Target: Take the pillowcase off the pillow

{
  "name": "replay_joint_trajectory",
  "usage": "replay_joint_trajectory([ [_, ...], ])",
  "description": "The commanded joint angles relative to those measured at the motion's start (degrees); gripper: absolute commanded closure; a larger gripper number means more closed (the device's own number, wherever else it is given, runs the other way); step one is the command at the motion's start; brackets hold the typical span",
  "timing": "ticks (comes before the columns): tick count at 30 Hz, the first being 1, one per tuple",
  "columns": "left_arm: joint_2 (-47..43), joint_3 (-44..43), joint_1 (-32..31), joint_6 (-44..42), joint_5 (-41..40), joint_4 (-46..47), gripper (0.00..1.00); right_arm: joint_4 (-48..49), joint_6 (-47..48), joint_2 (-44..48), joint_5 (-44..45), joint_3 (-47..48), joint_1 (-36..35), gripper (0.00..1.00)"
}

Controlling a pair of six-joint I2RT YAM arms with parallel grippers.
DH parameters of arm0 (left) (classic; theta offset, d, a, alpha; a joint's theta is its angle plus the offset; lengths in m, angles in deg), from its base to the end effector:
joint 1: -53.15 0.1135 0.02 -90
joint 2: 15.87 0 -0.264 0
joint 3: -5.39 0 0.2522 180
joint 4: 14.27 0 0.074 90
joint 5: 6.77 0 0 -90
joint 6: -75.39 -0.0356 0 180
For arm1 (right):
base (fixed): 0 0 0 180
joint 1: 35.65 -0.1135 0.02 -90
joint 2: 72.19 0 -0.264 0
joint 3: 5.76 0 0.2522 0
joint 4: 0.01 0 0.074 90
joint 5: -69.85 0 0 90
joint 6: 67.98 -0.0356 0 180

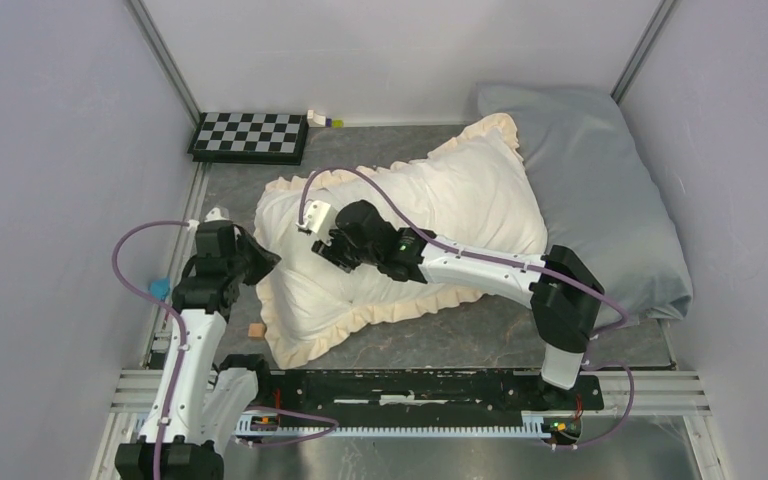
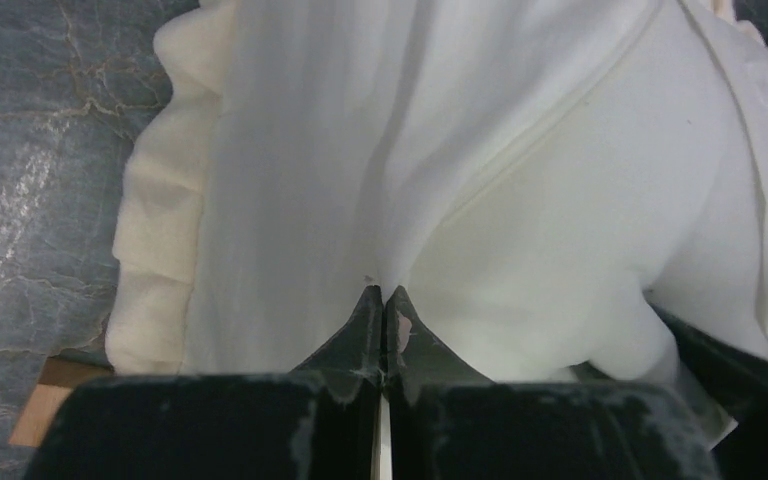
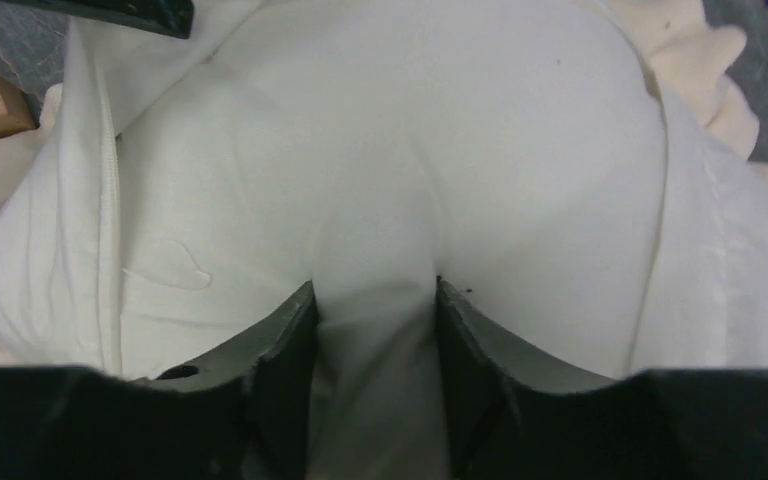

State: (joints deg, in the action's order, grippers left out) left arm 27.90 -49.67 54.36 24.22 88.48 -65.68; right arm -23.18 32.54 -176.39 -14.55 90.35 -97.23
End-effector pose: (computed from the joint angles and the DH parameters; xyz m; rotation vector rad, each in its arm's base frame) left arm 0.1604 0.0001 0.2750 -0.7436 2.1846 -0.4461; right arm 0.2068 0.3748 0.2772 -1.2130 1.7667 0.4250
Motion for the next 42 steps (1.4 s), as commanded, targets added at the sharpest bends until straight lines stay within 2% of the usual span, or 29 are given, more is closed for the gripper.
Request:
replay_joint_trajectory([
  [1, 3.15, 3.12, 0.06, 6.54, -1.74, 1.88, 0.98, -7.80, -2.73, 1.11, 1.45, -4.80, 3.22, 0.68],
  [2, 3.89, 3.99, 0.02, 7.09, -1.15, 2.61, 0.98, -6.99, -3.00, 2.07, 1.14, -5.36, 3.80, 0.85],
  [4, 5.26, 5.67, 0.02, 8.43, -0.18, 4.35, 0.98, -5.50, -3.49, 4.73, 1.41, -5.86, 4.34, 1.00],
  [9, 6.78, 9.52, 0.02, 11.47, -0.62, 8.11, 0.98, -0.26, -6.16, 13.67, 1.97, -7.79, 6.54, 1.00],
  [14, 6.48, 11.62, 0.02, 12.05, -3.43, 9.49, 0.98, 7.66, -13.49, 25.21, -4.09, -16.06, 15.12, 1.00],
  [17, 6.96, 12.59, 0.03, 12.03, -3.71, 10.53, 0.98, 8.97, -15.74, 30.31, -4.92, -19.75, 19.75, 1.00],
  [21, 8.07, 13.64, 0.01, 12.06, -3.81, 11.75, 0.98, 6.62, -16.06, 32.81, -4.44, -20.04, 22.84, 1.00],
  [27, 8.81, 15.04, 0.02, 11.67, -2.58, 14.76, 0.98, 8.14, -17.02, 36.68, -4.16, -22.90, 24.44, 1.00],
  [29, 8.46, 15.81, 0.02, 9.55, 1.68, 18.38, 0.98, 8.53, -15.68, 36.76, -8.31, -22.95, 24.41, 1.00],
  [32, 8.35, 15.70, -0.24, 6.75, 9.86, 22.22, 0.98, 6.05, -13.28, 33.57, -20.16, -20.02, 24.13, 1.00],
  [34, 8.15, 14.02, -0.52, 4.97, 11.68, 21.19, 0.98, 2.59, -11.82, 30.85, -22.37, -17.03, 22.95, 0.92],
  [36, 7.43, 12.60, -0.53, 3.71, 11.71, 19.72, 0.98, 0.04, -9.81, 29.14, -21.82, -15.11, 21.23, 0.79],
  [42, 4.71, 13.80, -0.51, 3.96, 15.87, 21.71, 0.98, 2.19, -8.86, 30.55, -18.89, -16.52, 19.09, 0.28],
])
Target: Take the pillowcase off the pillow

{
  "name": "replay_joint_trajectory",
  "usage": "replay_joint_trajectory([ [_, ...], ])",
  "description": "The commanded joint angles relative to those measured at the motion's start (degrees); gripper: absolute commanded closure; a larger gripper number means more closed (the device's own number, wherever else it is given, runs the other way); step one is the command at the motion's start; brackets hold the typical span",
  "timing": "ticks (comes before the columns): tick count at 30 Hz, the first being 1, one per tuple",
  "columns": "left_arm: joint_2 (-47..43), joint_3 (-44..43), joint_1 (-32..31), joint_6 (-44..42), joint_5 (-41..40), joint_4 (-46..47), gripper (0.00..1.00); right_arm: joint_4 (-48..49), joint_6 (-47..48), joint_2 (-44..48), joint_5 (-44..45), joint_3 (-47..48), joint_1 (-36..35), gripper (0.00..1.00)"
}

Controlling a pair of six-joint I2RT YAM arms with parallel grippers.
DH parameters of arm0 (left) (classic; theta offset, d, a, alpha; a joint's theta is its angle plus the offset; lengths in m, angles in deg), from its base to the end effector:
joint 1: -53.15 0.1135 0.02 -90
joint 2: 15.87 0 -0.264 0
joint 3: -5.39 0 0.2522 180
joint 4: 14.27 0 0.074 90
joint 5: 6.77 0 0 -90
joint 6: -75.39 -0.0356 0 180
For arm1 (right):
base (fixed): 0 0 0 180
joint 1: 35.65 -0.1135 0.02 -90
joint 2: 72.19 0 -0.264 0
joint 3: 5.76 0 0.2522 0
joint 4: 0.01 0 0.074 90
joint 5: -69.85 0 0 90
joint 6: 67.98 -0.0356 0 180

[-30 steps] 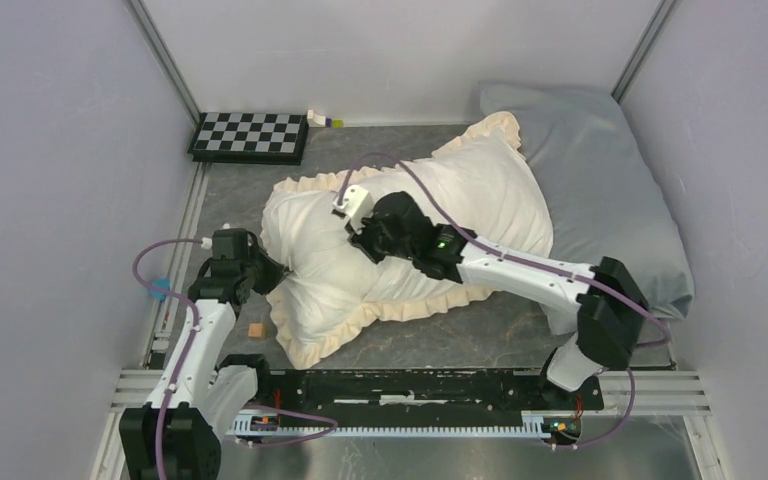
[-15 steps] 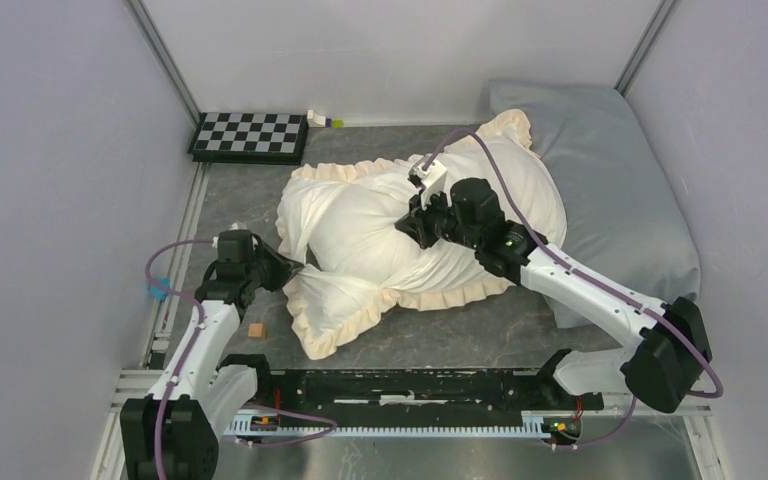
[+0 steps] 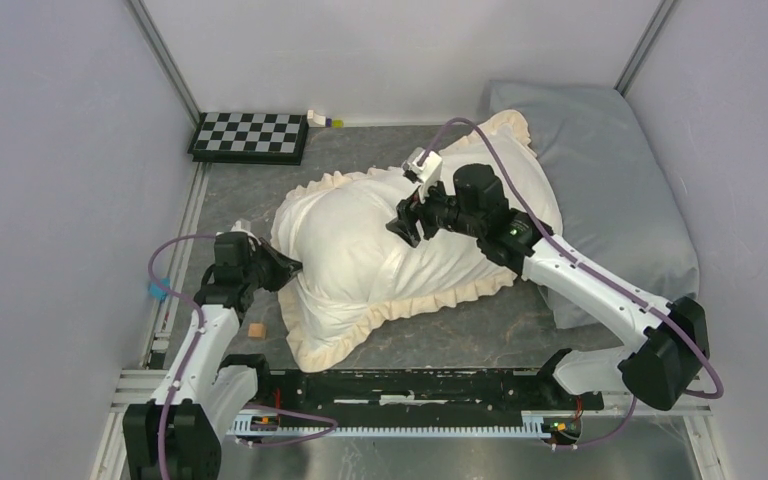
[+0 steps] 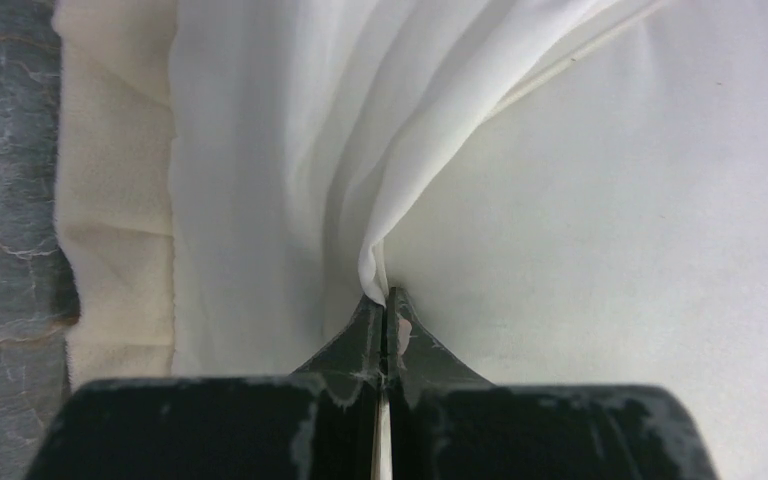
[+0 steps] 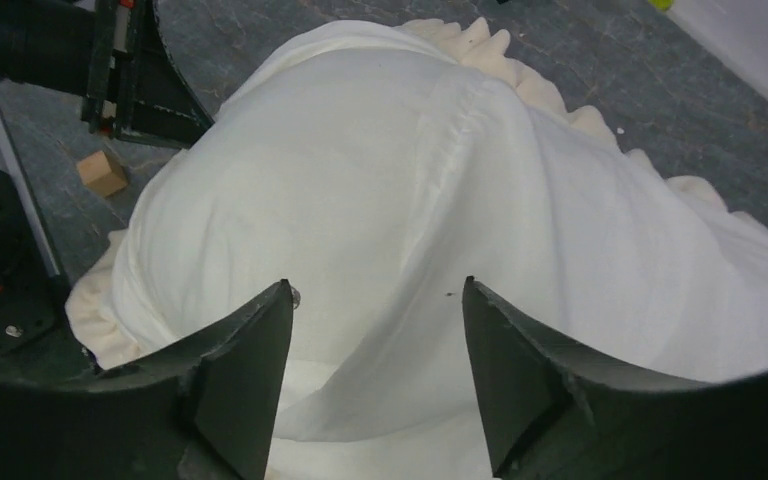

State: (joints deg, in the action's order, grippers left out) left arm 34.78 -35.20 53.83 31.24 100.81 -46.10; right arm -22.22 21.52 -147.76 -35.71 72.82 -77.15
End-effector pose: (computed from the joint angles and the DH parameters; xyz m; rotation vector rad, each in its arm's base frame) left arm 0.1814 -0.0086 0.2015 -0.7871 2.2455 -0.7459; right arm 0.2246 0.2115 0.3468 -0.8630 1.7659 0.7478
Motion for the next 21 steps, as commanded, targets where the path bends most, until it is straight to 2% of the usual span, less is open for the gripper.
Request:
replay_joint_trajectory([
  [1, -2.46, -0.28, -0.03, -2.96, 4.78, 3.34, 0.98, 2.17, 2.00, 2.55, 3.03, 0.46, -1.12, 0.10],
  [2, -2.72, -0.02, 0.01, -3.02, 5.35, 4.00, 0.97, 3.58, 1.73, 3.26, 3.43, -0.20, -1.13, 0.02],
  [4, -3.18, -0.49, -0.01, -3.52, 4.29, 3.61, 0.97, 6.83, 0.73, 4.09, 4.39, -0.96, -1.12, 0.02],
  [9, -3.15, -3.77, 0.01, -4.16, -0.44, 0.22, 0.98, 17.67, -9.32, 4.61, 5.54, -2.96, 0.25, 0.02],
  [12, -3.66, -4.09, 0.01, -3.62, -0.28, 0.44, 0.98, 22.65, -13.43, 2.44, -0.76, -4.07, 2.65, 0.02],
  [15, -4.61, -3.71, 0.01, -3.56, -0.61, 0.62, 0.98, 17.00, -10.53, -2.94, -2.06, 1.73, 0.39, 0.02],
  [18, -5.81, -3.20, 0.05, -4.53, -1.98, 0.44, 0.98, 5.01, -1.89, -9.49, 9.56, 12.14, -6.80, 0.02],
  [21, -6.85, -2.63, -0.03, -4.99, -2.05, 0.79, 0.98, 1.07, 1.61, -14.97, 16.50, 18.26, -11.48, 0.02],
])
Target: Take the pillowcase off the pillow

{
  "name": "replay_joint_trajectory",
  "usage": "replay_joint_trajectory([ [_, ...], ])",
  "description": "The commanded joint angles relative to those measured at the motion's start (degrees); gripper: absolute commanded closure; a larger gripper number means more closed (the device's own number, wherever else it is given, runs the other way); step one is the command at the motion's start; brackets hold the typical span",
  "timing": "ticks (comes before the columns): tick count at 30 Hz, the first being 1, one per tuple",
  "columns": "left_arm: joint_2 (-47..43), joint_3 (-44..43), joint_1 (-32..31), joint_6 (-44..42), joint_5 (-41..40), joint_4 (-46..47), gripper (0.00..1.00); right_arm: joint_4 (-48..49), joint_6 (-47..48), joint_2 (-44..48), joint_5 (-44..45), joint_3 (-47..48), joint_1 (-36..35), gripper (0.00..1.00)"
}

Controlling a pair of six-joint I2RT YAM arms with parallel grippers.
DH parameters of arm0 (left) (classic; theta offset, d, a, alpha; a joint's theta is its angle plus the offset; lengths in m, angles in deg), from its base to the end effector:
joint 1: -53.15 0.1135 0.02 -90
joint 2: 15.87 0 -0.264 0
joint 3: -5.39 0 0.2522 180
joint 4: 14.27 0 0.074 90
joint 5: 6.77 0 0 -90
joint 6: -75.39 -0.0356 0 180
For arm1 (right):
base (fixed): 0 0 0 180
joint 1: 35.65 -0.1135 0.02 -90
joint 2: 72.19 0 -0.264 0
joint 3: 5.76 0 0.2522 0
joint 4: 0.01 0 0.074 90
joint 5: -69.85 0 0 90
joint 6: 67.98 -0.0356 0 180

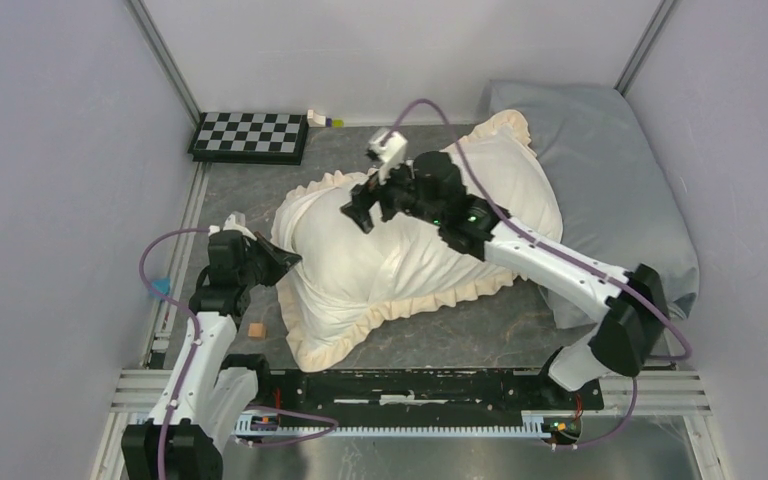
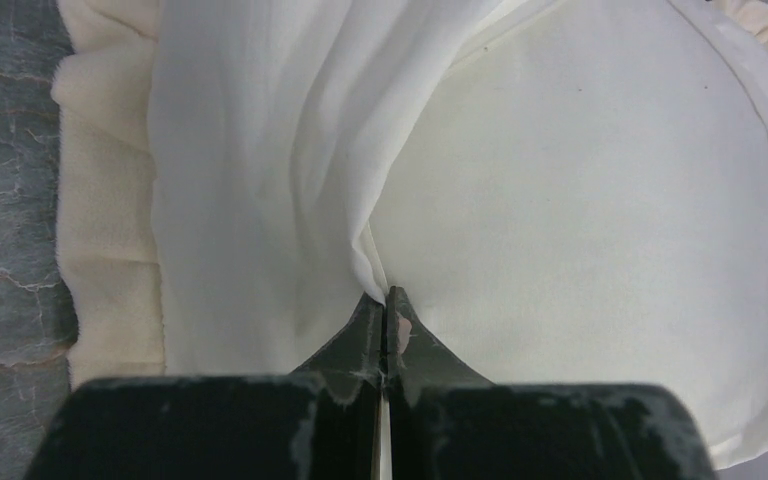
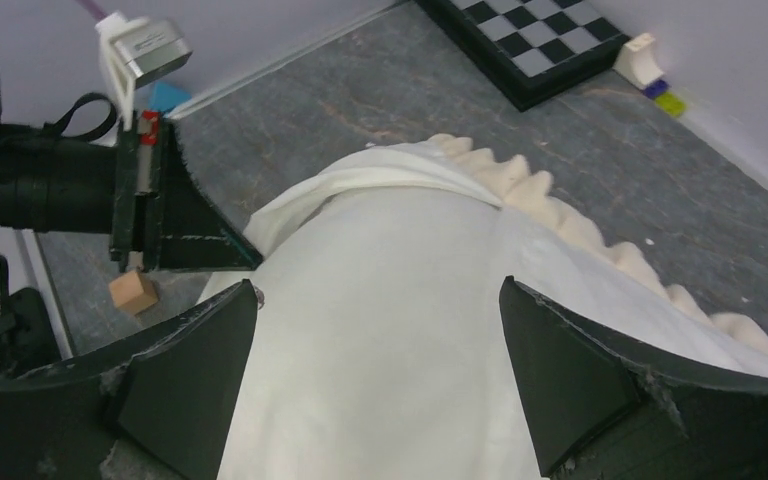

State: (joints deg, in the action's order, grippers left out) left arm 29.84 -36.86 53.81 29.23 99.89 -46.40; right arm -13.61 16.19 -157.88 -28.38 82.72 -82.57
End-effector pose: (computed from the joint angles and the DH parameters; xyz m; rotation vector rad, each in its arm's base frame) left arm 0.1754 -0.0082 0.2243 -0.6966 2.1507 -0.7333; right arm 0.2417 0.2660 0.3685 -0.7414 1.6691 0.7874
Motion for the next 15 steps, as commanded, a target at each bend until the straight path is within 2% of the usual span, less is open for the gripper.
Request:
replay_joint_trajectory([
  [1, -2.18, -0.85, 0.04, -2.97, -1.23, 1.14, 0.98, -7.80, 7.21, -6.62, 9.56, 9.66, -6.85, 0.02],
  [5, -2.47, -0.60, 0.04, -2.64, -1.50, 1.36, 0.98, -9.93, 8.59, -14.21, 11.76, 15.51, -9.59, 0.02],
  [10, -2.94, -0.60, 0.04, -2.74, -2.63, 0.41, 0.98, -17.15, 10.48, -23.41, 16.49, 24.68, -12.75, 0.02],
  [15, -3.74, -0.26, 0.04, -1.94, -4.00, 0.43, 0.98, -23.29, 12.48, -29.74, 21.96, 27.95, -13.55, 0.02],
])
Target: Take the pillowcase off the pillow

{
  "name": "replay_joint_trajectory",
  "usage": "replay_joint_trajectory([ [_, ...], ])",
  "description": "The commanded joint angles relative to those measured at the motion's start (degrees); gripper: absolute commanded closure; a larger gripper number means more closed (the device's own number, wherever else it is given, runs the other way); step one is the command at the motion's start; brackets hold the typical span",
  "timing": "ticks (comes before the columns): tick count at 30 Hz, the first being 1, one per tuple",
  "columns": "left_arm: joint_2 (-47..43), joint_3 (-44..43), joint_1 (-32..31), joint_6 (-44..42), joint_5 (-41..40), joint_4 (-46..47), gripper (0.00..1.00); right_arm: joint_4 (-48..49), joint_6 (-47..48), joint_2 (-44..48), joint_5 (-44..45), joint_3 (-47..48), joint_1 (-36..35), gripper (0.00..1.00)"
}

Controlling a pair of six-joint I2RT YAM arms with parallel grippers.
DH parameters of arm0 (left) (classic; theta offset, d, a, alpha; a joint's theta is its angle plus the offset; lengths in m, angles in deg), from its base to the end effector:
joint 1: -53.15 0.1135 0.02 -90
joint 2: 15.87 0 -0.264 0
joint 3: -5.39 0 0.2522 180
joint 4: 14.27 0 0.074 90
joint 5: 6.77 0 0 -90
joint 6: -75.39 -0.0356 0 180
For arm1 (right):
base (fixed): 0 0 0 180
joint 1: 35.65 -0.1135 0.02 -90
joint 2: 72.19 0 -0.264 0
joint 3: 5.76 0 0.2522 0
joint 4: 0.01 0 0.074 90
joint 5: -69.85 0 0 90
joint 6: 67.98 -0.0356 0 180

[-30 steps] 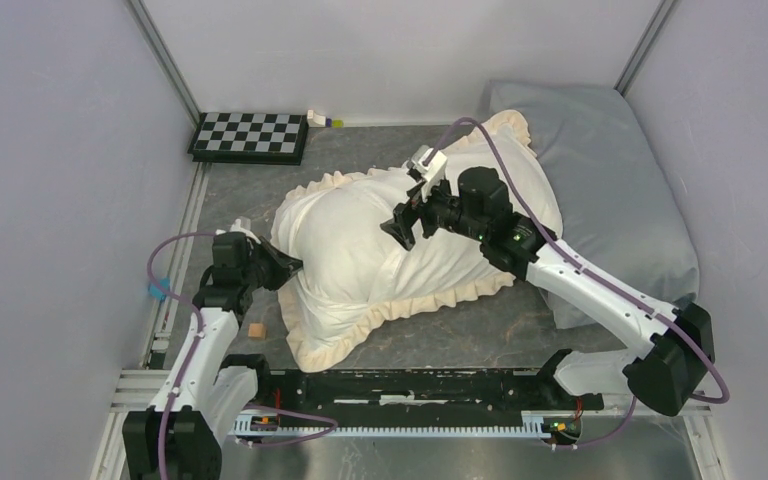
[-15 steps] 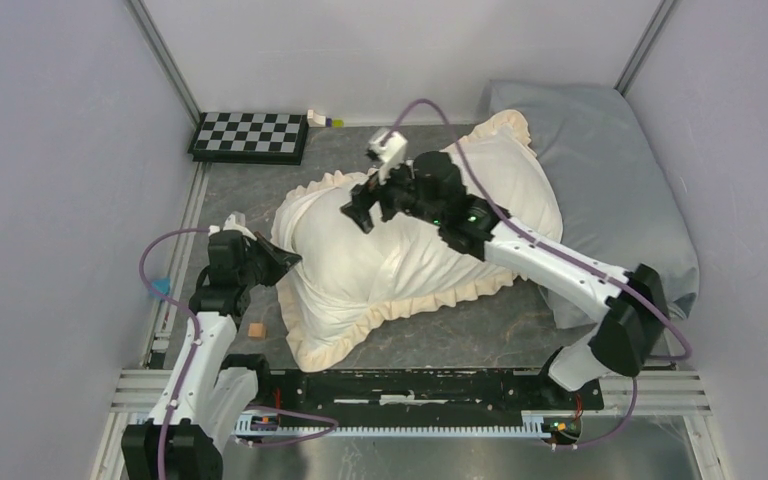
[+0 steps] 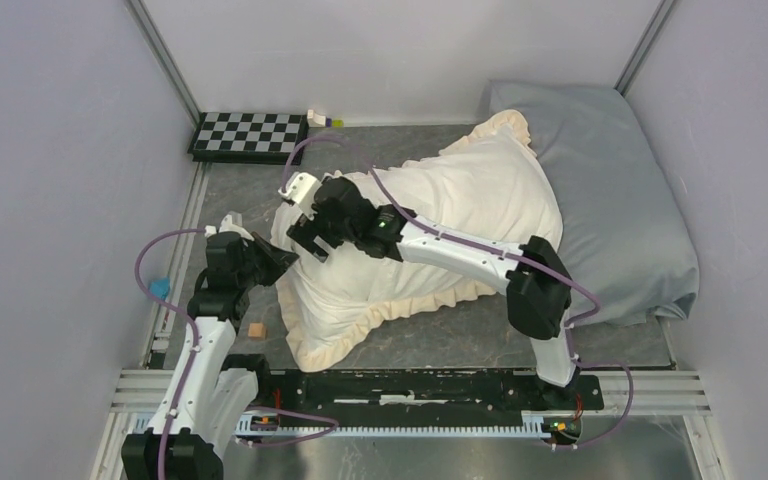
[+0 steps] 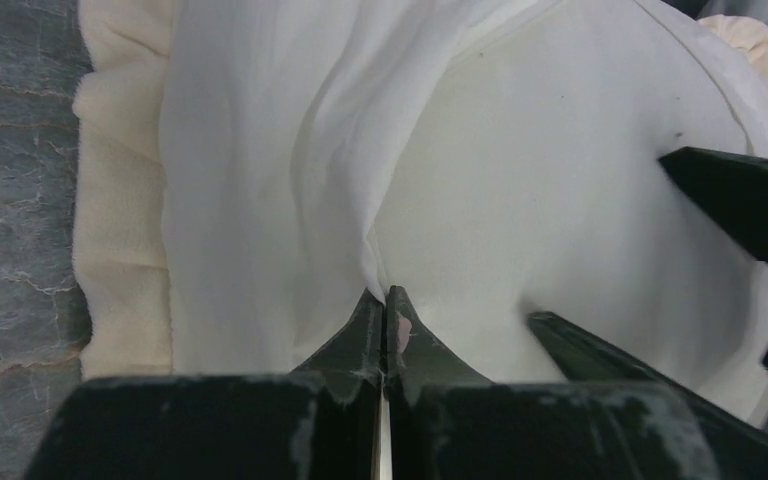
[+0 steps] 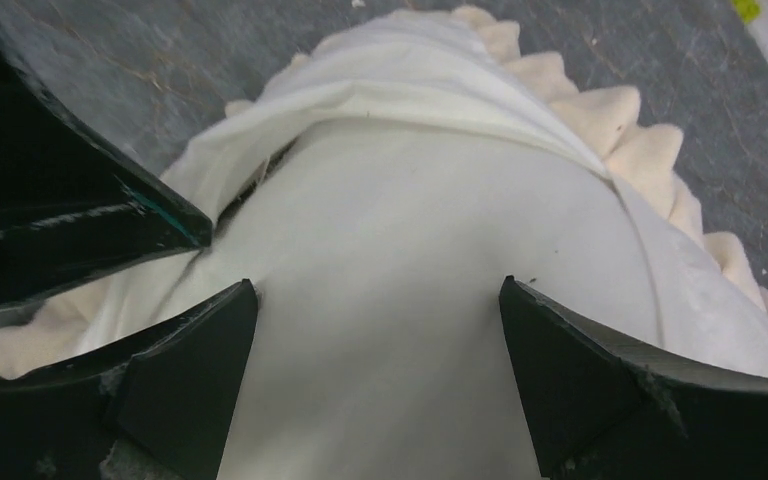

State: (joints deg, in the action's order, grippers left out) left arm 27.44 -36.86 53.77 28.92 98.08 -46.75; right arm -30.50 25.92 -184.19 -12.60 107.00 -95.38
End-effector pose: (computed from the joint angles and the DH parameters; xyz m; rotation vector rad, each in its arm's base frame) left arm 0.1705 -0.0073 0.2300 -0.6890 2.1113 -0.7038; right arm 0.2389 0.4001 0.3074 -1.0463 1.8403 0.4516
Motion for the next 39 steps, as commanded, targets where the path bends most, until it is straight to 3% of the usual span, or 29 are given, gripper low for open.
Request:
replay_joint_trajectory([
  [1, -1.31, -0.24, 0.08, -1.52, -2.11, 0.90, 0.98, -7.39, 2.94, -4.30, 7.22, 3.36, -0.72, 0.02],
  [4, -1.40, 0.24, 0.08, -0.84, -2.11, 1.44, 0.98, -10.52, 2.87, -6.48, 8.74, 1.16, -0.66, 0.04],
  [5, -1.49, 0.52, 0.08, -0.53, -2.06, 1.81, 0.98, -10.60, 2.93, -6.02, 8.46, -0.91, -0.66, 0.24],
  [6, -1.51, 0.82, 0.09, -0.26, -1.97, 2.17, 0.98, -10.37, 2.84, -4.95, 8.09, -2.86, -0.66, 0.53],
  [7, -1.55, 1.12, 0.06, 0.01, -1.84, 2.63, 0.98, -9.78, 2.20, -2.67, 7.84, -5.97, -0.65, 0.73],
  [8, -1.58, 1.47, 0.07, 0.15, -1.57, 2.86, 0.98, -7.69, 1.89, 0.52, 7.09, -10.06, -0.71, 0.90],
  [9, -1.55, 1.80, 0.09, 0.15, -1.51, 3.07, 0.98, -3.40, 1.81, 5.44, 5.75, -16.31, -0.74, 0.99],
  [13, -1.33, 3.27, 0.08, -0.07, -1.47, 4.05, 0.97, 10.77, 0.88, 24.12, 2.36, -37.55, -0.85, 1.00],
  [17, 0.37, 3.54, 0.08, -0.58, -1.76, 4.92, 0.94, 11.48, 0.84, 33.31, 4.57, -44.88, -0.74, 1.00],
  [18, 0.82, 3.02, 0.08, -1.01, -0.72, 5.41, 0.87, 11.48, 0.76, 34.25, 4.36, -45.59, -0.75, 1.00],
  [22, 0.32, 1.19, 0.08, -2.76, 5.88, 7.69, 0.44, 13.68, -0.56, 37.41, 2.96, -48.44, -0.75, 1.00],
  [24, -1.33, -0.51, 0.06, -3.36, 5.85, 6.36, 0.34, 16.03, -1.53, 38.70, 2.02, -49.93, -0.80, 1.00],
  [30, -2.43, -9.59, -5.02, -9.00, -6.07, -6.80, 0.30, 16.34, -2.40, 37.99, 0.66, -48.89, -0.74, 1.00],
  [35, -0.88, -13.00, -17.45, -8.85, -21.93, -9.00, 0.29, 17.88, -3.27, 37.04, 0.32, -47.98, -0.74, 1.00],
  [39, -2.62, -15.82, -20.73, -8.98, -27.23, -9.17, 0.28, 16.85, -3.43, 35.82, 0.84, -46.41, -0.79, 1.00],
])
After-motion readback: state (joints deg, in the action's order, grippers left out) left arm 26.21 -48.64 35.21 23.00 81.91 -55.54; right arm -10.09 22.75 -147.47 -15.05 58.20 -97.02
